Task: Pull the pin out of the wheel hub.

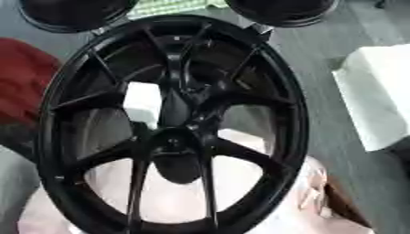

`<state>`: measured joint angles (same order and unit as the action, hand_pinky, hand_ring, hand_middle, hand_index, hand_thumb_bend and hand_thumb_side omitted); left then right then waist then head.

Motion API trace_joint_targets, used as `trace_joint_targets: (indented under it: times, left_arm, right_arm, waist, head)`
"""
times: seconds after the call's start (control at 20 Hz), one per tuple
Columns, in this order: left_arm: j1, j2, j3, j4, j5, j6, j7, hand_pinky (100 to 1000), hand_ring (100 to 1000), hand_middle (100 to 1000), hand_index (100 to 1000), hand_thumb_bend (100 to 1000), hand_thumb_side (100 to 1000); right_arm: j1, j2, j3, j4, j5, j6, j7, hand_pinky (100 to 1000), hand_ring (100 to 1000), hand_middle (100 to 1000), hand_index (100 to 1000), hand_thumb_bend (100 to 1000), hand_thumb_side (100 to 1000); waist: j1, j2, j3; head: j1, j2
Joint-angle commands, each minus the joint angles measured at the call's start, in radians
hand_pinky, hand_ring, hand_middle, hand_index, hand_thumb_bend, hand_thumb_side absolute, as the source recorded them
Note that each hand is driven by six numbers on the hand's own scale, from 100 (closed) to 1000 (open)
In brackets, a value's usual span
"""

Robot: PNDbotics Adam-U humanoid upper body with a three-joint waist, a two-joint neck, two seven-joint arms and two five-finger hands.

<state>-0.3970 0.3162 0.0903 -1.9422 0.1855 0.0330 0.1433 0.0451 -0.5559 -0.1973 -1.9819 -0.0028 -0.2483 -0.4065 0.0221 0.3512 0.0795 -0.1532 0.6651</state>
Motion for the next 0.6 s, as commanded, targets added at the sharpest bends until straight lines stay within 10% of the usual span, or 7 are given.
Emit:
trace_joint_targets:
  times: [0.05,0.6]
  left_arm:
    - [-0.014,0.02,0.002,-0.019,-0.004,-0.001,-0.005,818,635,559,816,100,781]
    - [-0.126,0.22,-0.043,-0.015,-0.119,0.025,-0.072,819,647,588,826,100,686]
  right_arm:
    - [0.0,-0.013,-0.008,-0.018,-0.005,0.001,0.0,802,712,587,629,100,401]
    - [0.008,-0.013,-0.005,-0.018,0.007,0.008,0.002,802,711,586,628,100,407]
  waist:
    - [-0.003,-0.022,0.0]
    - [0.01,-0.024,-0.002]
  head:
    - [-0.005,-0.005]
    - [-0.012,0.007]
